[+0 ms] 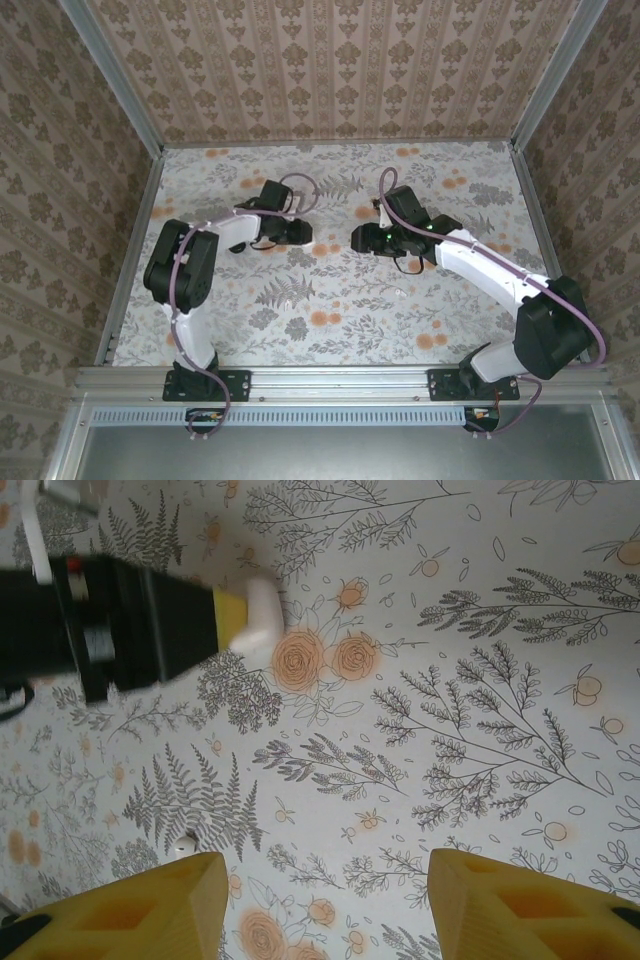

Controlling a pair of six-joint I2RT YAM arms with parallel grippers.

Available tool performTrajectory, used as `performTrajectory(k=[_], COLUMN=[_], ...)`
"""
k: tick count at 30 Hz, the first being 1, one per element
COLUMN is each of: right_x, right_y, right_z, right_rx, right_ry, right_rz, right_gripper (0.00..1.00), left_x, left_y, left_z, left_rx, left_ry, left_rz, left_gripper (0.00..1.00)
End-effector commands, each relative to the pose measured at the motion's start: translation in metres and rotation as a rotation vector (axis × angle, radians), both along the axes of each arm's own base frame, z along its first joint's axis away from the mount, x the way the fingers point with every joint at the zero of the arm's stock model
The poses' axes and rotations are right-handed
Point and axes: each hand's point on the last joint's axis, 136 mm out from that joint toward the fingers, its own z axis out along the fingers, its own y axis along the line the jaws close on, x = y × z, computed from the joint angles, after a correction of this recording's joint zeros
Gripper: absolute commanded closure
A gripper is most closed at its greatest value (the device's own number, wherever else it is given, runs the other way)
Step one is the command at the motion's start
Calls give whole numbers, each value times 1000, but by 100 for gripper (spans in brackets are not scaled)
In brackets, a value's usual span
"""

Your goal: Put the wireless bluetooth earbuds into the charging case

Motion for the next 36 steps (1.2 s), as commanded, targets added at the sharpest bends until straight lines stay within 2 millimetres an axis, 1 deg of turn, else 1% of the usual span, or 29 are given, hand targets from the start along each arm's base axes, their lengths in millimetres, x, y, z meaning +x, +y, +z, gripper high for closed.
performTrajectory(k=[1,4,7,8,10,12,13,14,15,16,18,21,23,24,27,28,30,33,36], right_x=[2,6,10,12,10,11,11,12,12,13,16,22,26,29,34,36,39,42,45], right_y=[3,13,26,32,41,53,58,63,68,72,82,92,97,99,104,106,111,116,116], right_z=[-8,-14,-23,-26,-36,-45,-50,-57,-63,-68,-79,-90,-95,-99,-106,-109,-112,-114,-118], right_rx=[-39,-80,-126,-140,-182,-223,-244,-268,-291,-308,-339,-372,-390,-400,-418,-421,-422,-430,-450], right_ry=[22,33,57,61,93,104,118,137,158,173,203,223,226,229,234,236,236,237,238], right_rz=[-9,12,39,51,75,111,125,139,147,155,162,158,154,152,151,151,156,161,154], right_gripper=[44,44,43,43,42,41,41,41,40,40,40,40,39,39,39,39,39,39,38], left_x=[-15,-18,-23,-20,-23,-27,-29,-32,-36,-40,-49,-59,-65,-66,-69,-73,-78,-81,-83], left_y=[11,24,37,51,68,91,103,118,130,139,159,181,188,188,177,174,176,173,168], left_z=[15,42,69,77,91,104,105,107,108,108,106,101,101,102,105,104,96,88,82], left_rx=[32,40,8,-5,-35,-83,-91,-95,-96,-91,-59,-15,-6,-16,-84,-93,-88,-110,-125], left_ry=[-17,-88,-146,-166,-201,-233,-239,-244,-246,-247,-253,-225,-223,-233,-263,-253,-232,-232,-195], left_rz=[30,44,66,101,148,222,271,324,365,385,435,520,553,552,479,456,469,466,447], left_gripper=[55,49,48,47,46,44,41,34,24,1,0,0,0,0,0,0,0,0,1])
